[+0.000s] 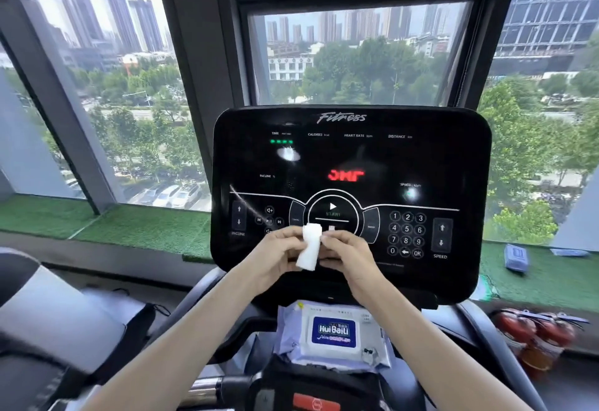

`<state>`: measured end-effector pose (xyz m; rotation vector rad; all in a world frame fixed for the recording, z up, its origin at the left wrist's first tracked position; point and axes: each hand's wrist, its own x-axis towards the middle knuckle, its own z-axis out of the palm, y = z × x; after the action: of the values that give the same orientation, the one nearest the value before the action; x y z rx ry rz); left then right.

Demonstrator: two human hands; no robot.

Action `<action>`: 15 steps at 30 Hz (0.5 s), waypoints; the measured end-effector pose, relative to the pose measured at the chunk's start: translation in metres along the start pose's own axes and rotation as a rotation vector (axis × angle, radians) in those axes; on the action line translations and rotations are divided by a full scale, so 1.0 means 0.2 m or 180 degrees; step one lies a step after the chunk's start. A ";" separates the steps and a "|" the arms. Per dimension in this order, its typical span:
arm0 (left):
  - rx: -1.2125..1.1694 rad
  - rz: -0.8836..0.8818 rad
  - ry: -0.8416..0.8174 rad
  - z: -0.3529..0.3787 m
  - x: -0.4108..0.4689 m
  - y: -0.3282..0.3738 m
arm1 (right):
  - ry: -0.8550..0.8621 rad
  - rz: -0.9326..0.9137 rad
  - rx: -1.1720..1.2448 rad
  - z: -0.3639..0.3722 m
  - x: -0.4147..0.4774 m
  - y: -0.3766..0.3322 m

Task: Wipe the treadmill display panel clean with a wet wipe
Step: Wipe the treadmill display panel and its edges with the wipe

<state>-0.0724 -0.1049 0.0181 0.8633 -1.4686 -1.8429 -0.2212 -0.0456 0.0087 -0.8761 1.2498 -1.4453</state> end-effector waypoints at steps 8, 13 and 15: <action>0.0983 0.0497 0.0701 -0.08 -0.05 0.00 | -0.0079 0.0098 -0.0272 0.10 0.05 -0.03; 0.2100 0.1281 0.1009 -0.07 -0.06 -0.01 | 0.0030 0.0023 -0.0380 0.14 0.09 -0.04; 0.2226 0.1236 0.1014 -0.04 -0.08 -0.02 | -0.0073 0.0009 -0.0340 0.16 0.09 -0.03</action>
<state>-0.0564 -0.0969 0.0143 1.0311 -1.9216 -0.8564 -0.1974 -0.0712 0.0197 -0.9595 1.3202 -1.3728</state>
